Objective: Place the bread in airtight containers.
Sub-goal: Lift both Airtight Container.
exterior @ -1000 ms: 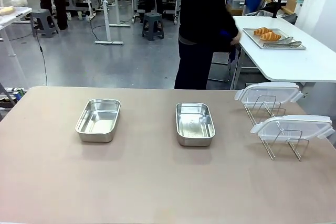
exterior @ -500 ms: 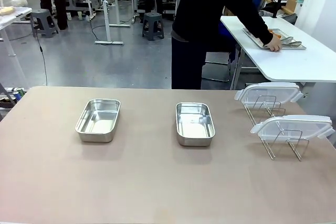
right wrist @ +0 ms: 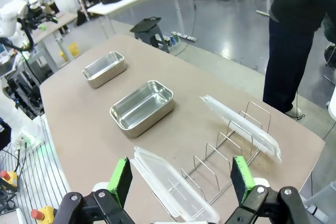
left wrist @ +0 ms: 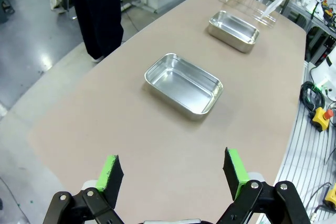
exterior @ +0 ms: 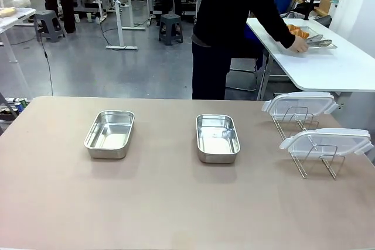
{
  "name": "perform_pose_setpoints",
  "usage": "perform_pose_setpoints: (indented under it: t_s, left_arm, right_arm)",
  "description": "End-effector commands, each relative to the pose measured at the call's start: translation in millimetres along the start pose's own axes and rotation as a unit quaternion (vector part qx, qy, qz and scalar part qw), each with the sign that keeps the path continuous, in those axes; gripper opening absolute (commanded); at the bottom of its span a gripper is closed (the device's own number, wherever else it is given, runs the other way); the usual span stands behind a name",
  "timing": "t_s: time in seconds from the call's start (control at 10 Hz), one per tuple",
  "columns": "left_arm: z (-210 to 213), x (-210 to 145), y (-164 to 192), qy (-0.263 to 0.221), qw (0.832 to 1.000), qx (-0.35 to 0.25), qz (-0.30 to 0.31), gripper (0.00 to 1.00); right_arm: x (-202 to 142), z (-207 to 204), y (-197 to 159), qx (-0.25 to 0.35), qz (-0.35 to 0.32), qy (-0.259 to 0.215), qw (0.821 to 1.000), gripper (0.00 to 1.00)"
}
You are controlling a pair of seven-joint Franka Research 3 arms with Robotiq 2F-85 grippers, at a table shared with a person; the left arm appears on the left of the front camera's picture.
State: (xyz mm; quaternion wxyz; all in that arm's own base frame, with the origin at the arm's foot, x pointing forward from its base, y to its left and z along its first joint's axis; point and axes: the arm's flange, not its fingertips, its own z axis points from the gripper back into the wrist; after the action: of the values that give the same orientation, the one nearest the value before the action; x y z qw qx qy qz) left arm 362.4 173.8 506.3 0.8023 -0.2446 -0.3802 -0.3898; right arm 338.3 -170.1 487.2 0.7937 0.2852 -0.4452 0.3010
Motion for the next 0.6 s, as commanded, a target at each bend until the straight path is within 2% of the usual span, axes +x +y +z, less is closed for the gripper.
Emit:
perform_pose_setpoints:
  t_s: [0.0, 0.5]
  left_arm:
    - [-0.2, -0.2, 2.2, -0.011, 1.000, -0.004, -0.010, 1.00]
    - [-0.2, -0.2, 2.2, -0.011, 1.000, -0.004, -0.010, 1.00]
  right_arm:
    - [2.6, -1.3, -4.3, 0.000, 0.014, -0.015, 1.000, 1.00]
    - [2.6, -1.3, -4.3, 0.000, 0.014, -0.015, 1.000, 1.00]
